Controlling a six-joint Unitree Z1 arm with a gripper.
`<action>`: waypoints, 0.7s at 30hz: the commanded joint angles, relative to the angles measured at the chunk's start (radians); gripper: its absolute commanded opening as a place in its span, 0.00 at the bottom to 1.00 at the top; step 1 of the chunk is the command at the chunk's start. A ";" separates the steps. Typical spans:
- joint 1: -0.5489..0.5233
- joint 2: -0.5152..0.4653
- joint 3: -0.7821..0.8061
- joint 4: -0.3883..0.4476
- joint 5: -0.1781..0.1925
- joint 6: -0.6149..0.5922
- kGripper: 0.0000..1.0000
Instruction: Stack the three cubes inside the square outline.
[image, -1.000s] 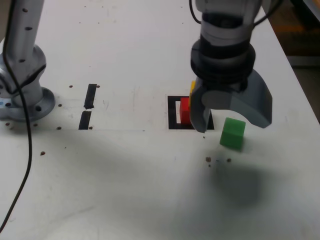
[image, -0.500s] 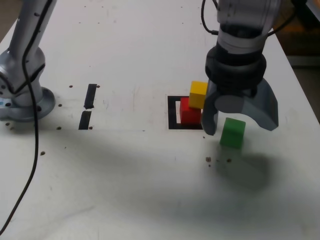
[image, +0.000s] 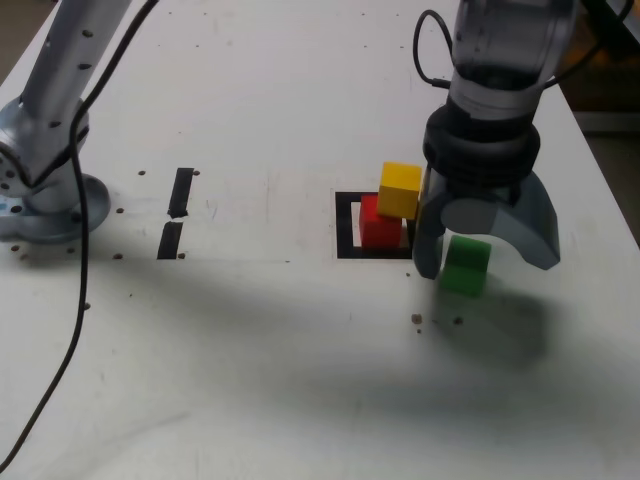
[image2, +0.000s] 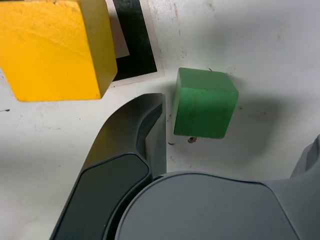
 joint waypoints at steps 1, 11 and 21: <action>0.003 0.003 0.002 -0.002 -0.003 0.003 0.97; 0.008 0.005 0.031 -0.012 -0.036 0.019 0.95; 0.012 0.018 0.044 -0.058 -0.068 0.047 0.95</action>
